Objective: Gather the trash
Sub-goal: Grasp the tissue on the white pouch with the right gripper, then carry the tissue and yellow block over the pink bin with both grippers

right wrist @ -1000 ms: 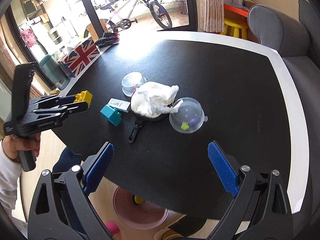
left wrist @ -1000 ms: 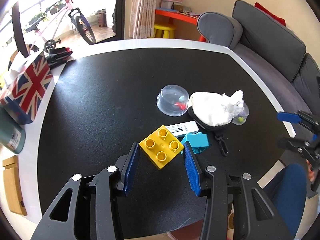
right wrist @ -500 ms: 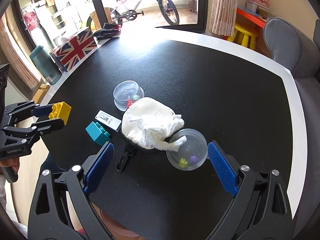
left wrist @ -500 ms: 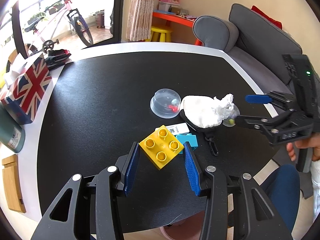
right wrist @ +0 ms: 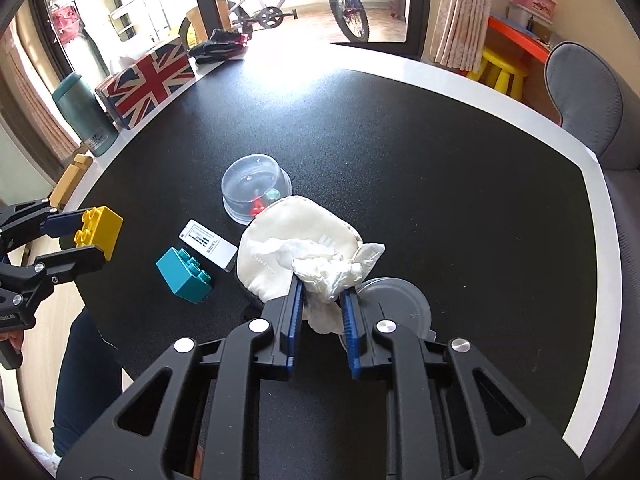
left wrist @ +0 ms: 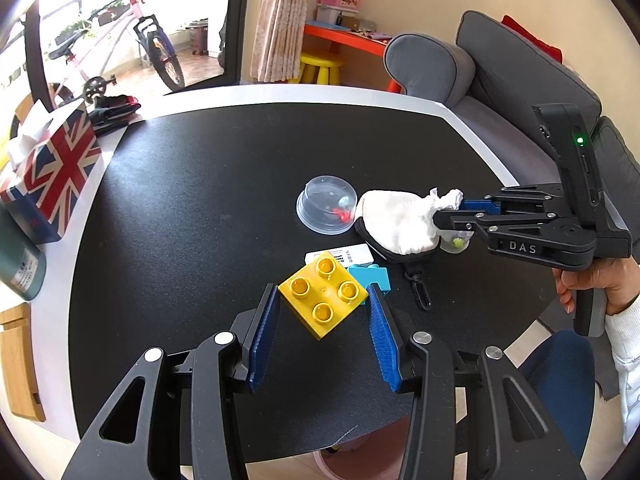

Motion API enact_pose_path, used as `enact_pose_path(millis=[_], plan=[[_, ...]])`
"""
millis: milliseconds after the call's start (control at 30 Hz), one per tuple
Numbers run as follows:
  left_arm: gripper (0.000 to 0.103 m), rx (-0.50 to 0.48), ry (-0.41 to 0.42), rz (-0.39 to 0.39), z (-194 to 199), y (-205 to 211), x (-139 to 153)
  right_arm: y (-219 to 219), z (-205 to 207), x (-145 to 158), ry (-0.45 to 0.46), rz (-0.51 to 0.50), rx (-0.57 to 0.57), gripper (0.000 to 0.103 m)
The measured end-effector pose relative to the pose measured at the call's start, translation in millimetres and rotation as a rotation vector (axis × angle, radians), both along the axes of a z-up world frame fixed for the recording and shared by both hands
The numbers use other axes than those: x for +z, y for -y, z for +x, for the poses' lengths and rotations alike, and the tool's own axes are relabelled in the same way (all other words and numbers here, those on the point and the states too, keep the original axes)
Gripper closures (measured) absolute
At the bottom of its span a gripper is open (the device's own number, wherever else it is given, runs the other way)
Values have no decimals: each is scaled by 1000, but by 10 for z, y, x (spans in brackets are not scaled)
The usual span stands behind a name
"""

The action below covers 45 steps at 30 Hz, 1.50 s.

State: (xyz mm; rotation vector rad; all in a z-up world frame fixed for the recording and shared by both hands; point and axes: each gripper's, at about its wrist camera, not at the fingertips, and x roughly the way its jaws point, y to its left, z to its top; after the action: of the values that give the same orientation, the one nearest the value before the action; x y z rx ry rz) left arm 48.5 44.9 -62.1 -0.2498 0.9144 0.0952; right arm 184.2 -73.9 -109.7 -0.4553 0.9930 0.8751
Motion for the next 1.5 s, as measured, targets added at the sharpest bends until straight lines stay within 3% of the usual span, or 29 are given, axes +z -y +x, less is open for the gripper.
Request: enact_pose_path(millis=[367, 867, 1500], plan=[[59, -16, 13, 8, -90, 121, 83, 306, -252, 335, 34, 69, -24, 86], [59, -81, 67, 31, -520, 583, 289, 848, -1066, 771, 78, 175, 4, 86], [59, -107, 14, -21, -983, 910, 29, 1059, -1758, 253, -55, 118, 72, 85]])
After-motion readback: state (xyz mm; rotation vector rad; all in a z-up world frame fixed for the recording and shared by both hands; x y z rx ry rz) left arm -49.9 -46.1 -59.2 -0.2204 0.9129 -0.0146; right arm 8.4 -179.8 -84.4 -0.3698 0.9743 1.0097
